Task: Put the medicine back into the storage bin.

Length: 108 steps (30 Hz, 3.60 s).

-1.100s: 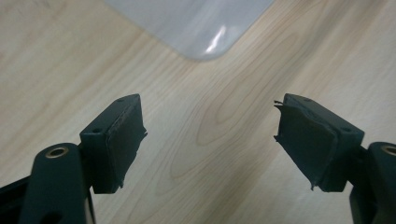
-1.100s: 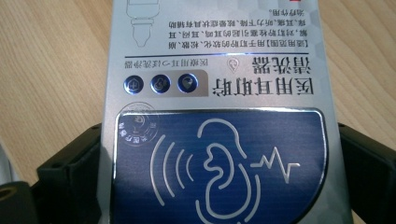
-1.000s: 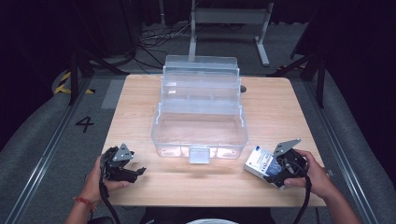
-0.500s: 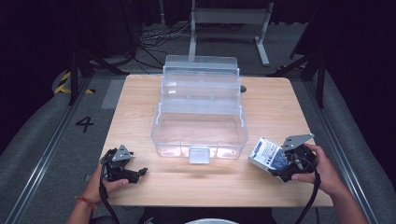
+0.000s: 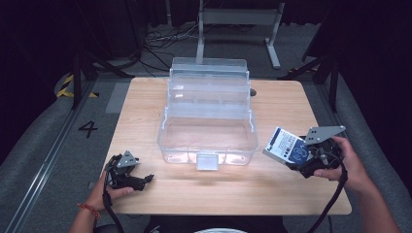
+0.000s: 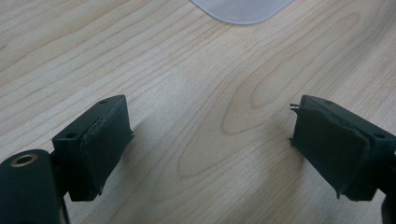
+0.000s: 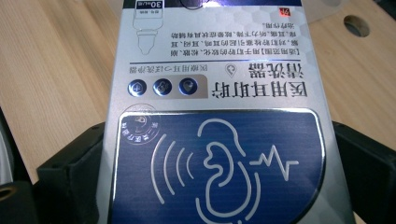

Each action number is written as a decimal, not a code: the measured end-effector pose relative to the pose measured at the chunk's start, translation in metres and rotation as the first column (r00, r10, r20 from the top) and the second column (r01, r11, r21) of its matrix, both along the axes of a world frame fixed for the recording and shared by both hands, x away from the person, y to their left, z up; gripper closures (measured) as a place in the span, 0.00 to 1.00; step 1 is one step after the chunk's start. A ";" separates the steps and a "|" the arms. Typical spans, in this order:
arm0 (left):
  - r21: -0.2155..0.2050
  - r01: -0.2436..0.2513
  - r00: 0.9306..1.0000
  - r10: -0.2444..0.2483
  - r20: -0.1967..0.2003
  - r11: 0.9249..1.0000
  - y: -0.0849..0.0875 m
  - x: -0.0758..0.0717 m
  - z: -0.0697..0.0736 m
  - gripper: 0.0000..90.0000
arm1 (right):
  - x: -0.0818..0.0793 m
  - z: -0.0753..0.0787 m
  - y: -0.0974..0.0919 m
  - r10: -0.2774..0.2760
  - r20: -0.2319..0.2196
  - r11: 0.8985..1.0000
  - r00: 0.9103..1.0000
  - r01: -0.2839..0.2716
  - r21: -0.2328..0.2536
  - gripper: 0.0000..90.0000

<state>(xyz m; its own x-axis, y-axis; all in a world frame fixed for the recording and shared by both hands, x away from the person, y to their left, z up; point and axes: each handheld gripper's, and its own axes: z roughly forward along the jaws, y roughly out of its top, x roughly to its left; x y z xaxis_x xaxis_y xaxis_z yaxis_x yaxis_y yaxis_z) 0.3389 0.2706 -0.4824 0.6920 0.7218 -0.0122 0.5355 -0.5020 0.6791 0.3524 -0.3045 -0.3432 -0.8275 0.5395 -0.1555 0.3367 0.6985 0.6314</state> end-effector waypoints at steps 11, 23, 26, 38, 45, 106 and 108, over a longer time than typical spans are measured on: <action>-0.001 0.000 1.000 0.000 0.000 1.000 0.000 0.000 0.000 0.13 | 0.009 0.022 0.026 0.065 0.025 0.998 0.998 -0.065 -0.028 0.05; 0.000 0.000 1.000 0.000 0.000 1.000 0.000 0.000 0.000 0.13 | 0.034 0.037 0.076 0.185 0.047 0.980 0.982 -0.181 -0.079 0.05; 0.000 0.000 1.000 0.000 0.000 1.000 0.000 0.000 0.000 0.13 | 0.044 0.036 0.091 0.227 0.045 0.970 0.973 -0.222 -0.101 0.05; 0.000 0.003 1.000 -0.003 -0.001 1.000 0.000 0.000 0.000 0.13 | 0.084 0.014 0.143 0.345 0.008 0.931 0.938 -0.341 -0.129 0.05; 0.000 0.003 1.000 -0.003 -0.001 1.000 0.000 0.000 0.000 0.13 | 0.104 -0.008 0.156 0.383 -0.032 0.915 0.923 -0.384 -0.122 0.05; -0.001 0.001 1.000 -0.001 0.000 1.000 0.000 0.000 0.000 0.13 | 0.107 -0.034 0.138 0.401 0.089 0.900 0.912 -0.410 0.148 0.13; -0.002 0.002 1.000 -0.002 0.000 1.000 0.000 0.000 0.000 0.13 | 0.107 -0.032 0.137 0.394 0.097 0.902 0.914 -0.405 0.151 0.25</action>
